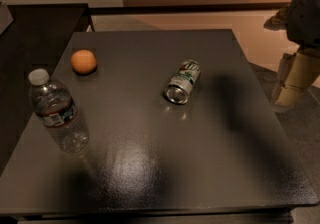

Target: Pick 7up can

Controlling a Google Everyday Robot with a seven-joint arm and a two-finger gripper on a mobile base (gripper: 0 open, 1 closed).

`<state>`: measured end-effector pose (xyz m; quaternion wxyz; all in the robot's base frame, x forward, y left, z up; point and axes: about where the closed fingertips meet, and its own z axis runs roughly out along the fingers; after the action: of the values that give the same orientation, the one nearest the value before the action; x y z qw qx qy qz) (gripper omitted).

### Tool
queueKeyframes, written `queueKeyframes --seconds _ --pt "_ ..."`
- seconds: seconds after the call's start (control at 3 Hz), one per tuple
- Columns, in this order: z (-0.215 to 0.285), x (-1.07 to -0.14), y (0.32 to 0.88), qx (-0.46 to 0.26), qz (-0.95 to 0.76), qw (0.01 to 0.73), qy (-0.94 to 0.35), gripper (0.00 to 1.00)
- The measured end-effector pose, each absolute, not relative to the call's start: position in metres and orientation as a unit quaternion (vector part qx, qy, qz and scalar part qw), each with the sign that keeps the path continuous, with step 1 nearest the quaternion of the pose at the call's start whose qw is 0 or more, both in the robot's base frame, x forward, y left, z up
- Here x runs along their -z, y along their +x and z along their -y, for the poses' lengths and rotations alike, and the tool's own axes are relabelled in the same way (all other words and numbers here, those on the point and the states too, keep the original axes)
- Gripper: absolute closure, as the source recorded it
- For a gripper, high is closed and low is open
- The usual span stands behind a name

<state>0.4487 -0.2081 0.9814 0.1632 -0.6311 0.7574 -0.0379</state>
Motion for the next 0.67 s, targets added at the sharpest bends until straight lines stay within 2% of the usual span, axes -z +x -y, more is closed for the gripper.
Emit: queueKeyframes --seconds 0.67 --pt "0.159 -0.979 0.491 0.048 -0.639 0.166 -0.75 0.0"
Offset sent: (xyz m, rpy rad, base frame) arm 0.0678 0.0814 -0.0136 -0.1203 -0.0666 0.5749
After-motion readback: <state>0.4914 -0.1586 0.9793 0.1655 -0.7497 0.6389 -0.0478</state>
